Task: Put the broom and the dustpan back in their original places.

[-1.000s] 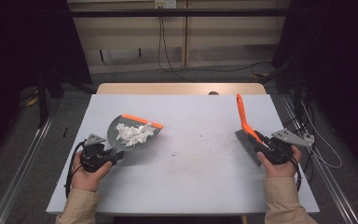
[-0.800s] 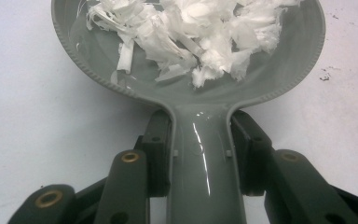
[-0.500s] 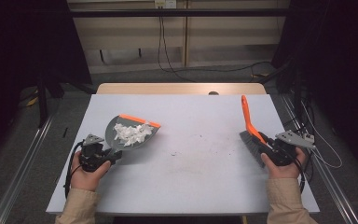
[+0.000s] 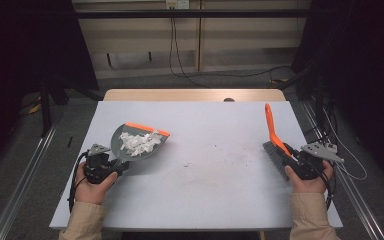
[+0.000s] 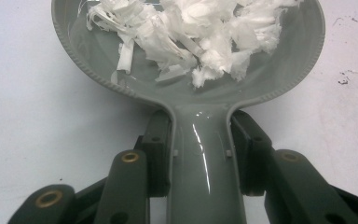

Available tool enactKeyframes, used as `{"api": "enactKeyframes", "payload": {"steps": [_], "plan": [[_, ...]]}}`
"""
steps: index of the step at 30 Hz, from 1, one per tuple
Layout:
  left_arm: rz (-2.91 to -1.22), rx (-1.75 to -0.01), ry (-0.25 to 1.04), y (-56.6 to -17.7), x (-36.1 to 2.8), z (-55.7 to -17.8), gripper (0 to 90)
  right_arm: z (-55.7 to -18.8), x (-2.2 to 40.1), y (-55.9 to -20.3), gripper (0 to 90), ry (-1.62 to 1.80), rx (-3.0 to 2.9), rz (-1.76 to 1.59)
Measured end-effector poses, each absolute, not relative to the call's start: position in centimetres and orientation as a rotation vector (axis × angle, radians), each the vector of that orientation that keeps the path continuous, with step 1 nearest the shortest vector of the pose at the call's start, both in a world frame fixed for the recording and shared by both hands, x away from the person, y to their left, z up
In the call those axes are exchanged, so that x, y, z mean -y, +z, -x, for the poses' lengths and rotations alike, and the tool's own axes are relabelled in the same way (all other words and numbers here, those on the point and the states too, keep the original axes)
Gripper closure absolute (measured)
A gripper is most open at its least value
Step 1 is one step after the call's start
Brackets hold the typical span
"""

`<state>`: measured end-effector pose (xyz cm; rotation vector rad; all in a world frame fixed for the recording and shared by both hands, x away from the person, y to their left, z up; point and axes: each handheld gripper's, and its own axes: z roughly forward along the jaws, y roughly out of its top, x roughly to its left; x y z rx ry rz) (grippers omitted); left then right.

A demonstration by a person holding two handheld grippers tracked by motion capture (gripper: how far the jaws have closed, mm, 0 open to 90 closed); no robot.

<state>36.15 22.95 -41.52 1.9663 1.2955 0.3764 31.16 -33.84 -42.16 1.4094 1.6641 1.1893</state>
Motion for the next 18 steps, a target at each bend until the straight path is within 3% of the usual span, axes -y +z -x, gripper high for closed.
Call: {"api": "enactKeyframes", "payload": {"steps": [18], "plan": [[-1.956, -1.368, 0.406, -42.41, -23.07, -37.04, 62.8, -31.48, 34.32, -42.86, 71.2, 1.141, -1.663, -1.426]]}}
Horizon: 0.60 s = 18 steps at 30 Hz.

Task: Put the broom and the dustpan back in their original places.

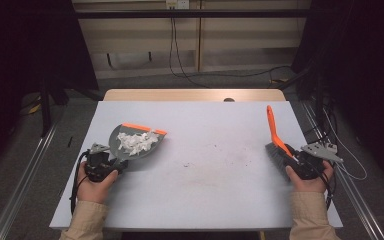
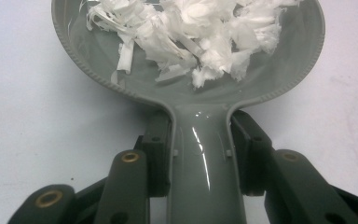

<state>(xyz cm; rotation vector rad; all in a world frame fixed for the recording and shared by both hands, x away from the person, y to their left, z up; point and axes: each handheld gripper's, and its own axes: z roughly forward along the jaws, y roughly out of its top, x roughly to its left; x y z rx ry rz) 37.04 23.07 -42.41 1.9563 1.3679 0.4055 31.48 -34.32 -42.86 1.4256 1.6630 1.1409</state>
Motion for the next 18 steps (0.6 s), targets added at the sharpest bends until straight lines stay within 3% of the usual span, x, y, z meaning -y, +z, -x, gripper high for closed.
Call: {"api": "enactKeyframes", "payload": {"steps": [18], "plan": [[-1.937, -1.433, 0.439, -43.05, -23.27, -37.41, 62.7, -31.59, 34.13, -43.57, 70.8, 1.131, -1.682, -1.436]]}}
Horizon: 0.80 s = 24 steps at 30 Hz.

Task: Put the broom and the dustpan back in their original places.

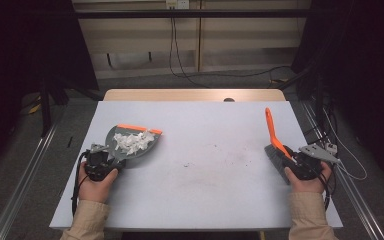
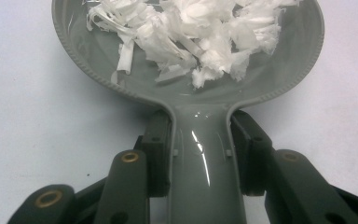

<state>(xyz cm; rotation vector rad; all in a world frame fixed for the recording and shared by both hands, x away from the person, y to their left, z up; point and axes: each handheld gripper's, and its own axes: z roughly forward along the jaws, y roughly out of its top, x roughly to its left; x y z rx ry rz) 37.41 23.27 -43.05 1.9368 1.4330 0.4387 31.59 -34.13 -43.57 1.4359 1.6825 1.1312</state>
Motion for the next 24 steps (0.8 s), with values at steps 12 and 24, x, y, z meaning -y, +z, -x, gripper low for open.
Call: {"api": "enactKeyframes", "payload": {"steps": [12, 24], "plan": [[-1.914, -1.481, 0.453, -43.51, -23.31, -37.84, 62.4, -31.57, 33.86, -43.55, 70.6, 1.132, -1.695, -1.423], [-1.888, -1.448, 0.416, -43.33, -22.34, -37.05, 49.2, -31.53, 33.23, -43.41, 68.0, 1.183, -1.709, -1.427]]}}
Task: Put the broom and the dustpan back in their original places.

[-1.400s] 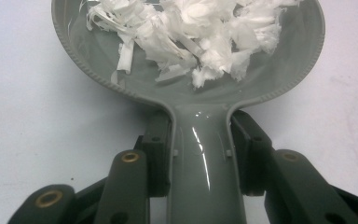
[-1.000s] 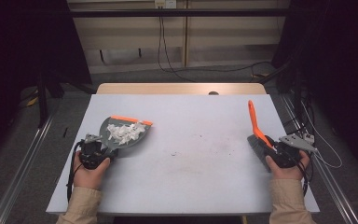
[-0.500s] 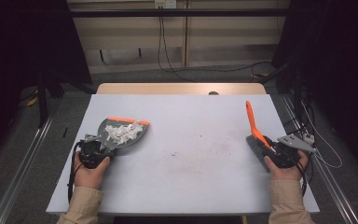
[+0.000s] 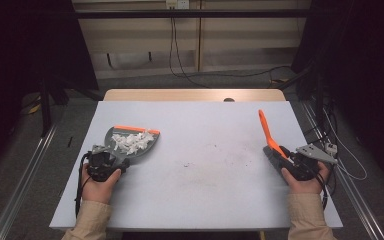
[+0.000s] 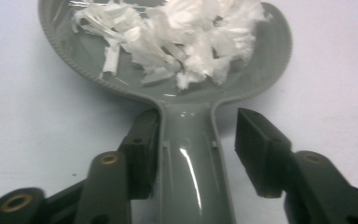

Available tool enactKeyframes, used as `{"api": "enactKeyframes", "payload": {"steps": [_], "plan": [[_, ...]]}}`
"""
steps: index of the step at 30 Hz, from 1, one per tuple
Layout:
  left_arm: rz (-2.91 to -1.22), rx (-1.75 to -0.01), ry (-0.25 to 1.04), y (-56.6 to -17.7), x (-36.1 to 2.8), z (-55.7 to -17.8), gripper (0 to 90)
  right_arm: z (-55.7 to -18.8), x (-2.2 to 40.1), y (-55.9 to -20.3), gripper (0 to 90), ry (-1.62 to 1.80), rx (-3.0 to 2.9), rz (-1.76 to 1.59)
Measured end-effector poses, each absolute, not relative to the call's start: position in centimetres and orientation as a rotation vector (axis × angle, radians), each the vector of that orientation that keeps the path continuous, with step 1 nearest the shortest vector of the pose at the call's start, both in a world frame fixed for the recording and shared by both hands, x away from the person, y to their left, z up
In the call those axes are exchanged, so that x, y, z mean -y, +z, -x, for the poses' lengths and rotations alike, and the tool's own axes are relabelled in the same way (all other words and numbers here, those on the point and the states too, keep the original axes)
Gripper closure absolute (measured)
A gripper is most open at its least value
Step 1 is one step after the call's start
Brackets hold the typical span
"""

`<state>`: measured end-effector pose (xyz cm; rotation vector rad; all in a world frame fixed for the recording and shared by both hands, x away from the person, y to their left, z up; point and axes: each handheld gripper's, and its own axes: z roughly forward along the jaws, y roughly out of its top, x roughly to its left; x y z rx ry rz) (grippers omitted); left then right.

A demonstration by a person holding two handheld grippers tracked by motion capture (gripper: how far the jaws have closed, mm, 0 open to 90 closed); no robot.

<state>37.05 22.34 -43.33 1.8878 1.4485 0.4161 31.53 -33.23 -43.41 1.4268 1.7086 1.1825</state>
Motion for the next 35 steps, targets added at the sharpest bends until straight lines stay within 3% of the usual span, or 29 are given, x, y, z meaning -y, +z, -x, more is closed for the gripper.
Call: {"api": "enactKeyframes", "payload": {"steps": [3, 5, 9, 15, 23, 35], "plan": [[-1.889, -1.413, 0.392, -43.1, -21.7, -36.8, 45.2, -31.6, 32.5, -43.3, 63.7, 1.228, -1.729, -1.415], [-1.897, -1.4, 0.378, -43.0, -21.4, -36.7, 44.2, -31.8, 31.9, -43.2, 55.6, 1.253, -1.74, -1.405], [-1.877, -1.312, 0.352, -42.8, -21.2, -36.4, 27.4, -31.7, 30.9, -43.1, 46.1, 1.289, -1.762, -1.38], [-1.851, -1.22, 0.41, -42.1, -22.4, -35.2, 13.3, -31.4, 30.3, -42.8, 37.4, 1.34, -1.778, -1.36], [-1.784, -0.981, 0.384, -41.7, -23.9, -33.7, 9.2, -30.1, 29.9, -42.7, 31.7, 1.381, -1.826, -1.333], [-1.746, -0.914, 0.374, -41.9, -24.1, -33.6, 8.3, -29.1, 29.9, -43.2, 27.2, 1.376, -1.876, -1.287]]}}
